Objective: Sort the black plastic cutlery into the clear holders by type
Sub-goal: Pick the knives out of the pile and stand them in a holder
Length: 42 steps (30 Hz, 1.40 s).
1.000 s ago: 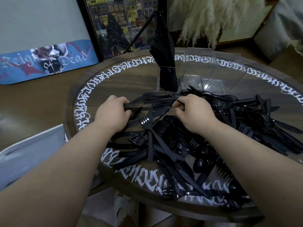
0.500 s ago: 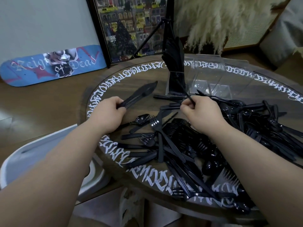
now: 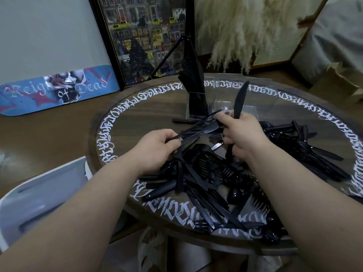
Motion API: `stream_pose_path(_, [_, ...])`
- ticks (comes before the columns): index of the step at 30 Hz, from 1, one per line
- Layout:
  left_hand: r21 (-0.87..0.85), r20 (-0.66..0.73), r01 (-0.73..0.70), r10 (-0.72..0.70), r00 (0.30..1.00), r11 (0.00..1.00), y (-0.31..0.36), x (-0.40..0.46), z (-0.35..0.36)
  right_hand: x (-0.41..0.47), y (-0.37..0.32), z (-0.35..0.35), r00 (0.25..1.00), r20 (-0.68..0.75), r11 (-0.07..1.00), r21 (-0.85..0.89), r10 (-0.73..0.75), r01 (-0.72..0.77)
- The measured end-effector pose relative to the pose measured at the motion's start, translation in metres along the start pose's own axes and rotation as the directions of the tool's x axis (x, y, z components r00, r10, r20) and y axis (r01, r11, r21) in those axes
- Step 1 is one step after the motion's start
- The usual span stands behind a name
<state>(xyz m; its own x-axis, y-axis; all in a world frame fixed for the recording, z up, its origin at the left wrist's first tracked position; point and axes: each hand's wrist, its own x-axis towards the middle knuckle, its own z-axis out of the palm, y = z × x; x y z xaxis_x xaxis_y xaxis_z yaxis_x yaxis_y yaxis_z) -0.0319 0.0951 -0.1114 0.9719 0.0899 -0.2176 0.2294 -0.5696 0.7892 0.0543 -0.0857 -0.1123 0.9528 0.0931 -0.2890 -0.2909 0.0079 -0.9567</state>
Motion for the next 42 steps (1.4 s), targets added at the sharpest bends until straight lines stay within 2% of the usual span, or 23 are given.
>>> stream_pose_path(5, [0.014,-0.078,0.010,-0.009,0.997,1.000,0.004,0.006,0.008,-0.005,-0.005,-0.012,0.998,0.038,0.994,0.098,-0.058,0.054])
stream_pose_path(8, [0.006,-0.060,0.007,-0.006,0.998,1.000,0.009,0.011,0.015,-0.008,-0.007,-0.015,0.994,0.044,0.989,0.111,-0.098,0.092])
stream_pose_path(12, [-0.118,0.002,-0.015,0.016,1.000,0.993,0.014,0.014,0.022,-0.007,-0.008,-0.019,0.991,0.020,0.983,0.135,-0.132,0.128])
stream_pose_path(14, [-0.085,0.052,-0.043,0.047,0.998,0.995,0.016,0.014,0.023,-0.006,-0.008,-0.021,0.989,0.004,0.982,0.122,-0.145,0.144])
stream_pose_path(16, [0.022,0.084,-0.088,0.085,0.993,0.996,0.018,0.014,0.025,-0.006,-0.009,-0.021,0.987,-0.012,0.981,0.104,-0.161,0.162])
stream_pose_path(19, [0.098,0.019,-0.115,0.113,0.993,0.989,0.019,0.018,0.026,-0.004,-0.010,-0.022,0.993,-0.034,0.993,0.020,-0.112,0.113])
stream_pose_path(21, [0.102,-0.060,-0.106,0.112,0.992,0.989,0.017,0.020,0.027,-0.002,-0.012,-0.024,0.998,-0.038,0.996,0.079,-0.040,0.043])
stream_pose_path(23, [0.091,-0.097,-0.083,0.092,0.991,0.992,0.015,0.021,0.027,-0.003,-0.013,-0.025,0.999,-0.015,0.992,0.122,-0.038,0.040])
stream_pose_path(26, [0.020,-0.127,-0.041,0.043,0.991,0.999,0.017,0.022,0.026,-0.003,-0.008,-0.026,0.998,0.019,0.998,-0.015,-0.058,0.058])
stream_pose_path(29, [0.018,-0.155,-0.046,0.049,0.987,0.999,0.019,0.023,0.027,-0.002,-0.004,-0.029,0.998,-0.016,0.981,-0.183,-0.065,0.061])
stream_pose_path(35, [0.123,-0.079,-0.078,0.088,0.993,0.989,0.023,0.024,0.037,-0.006,-0.007,-0.013,0.999,0.031,0.997,0.067,0.022,-0.024])
stream_pose_path(38, [0.181,-0.018,-0.116,0.121,0.993,0.977,0.023,0.024,0.042,-0.010,-0.008,-0.005,0.998,0.050,0.991,0.124,0.041,-0.047])
stream_pose_path(42, [0.249,-0.006,-0.121,0.127,0.992,0.961,0.026,0.023,0.041,-0.012,-0.009,-0.002,0.992,0.119,0.979,0.194,0.041,-0.063])
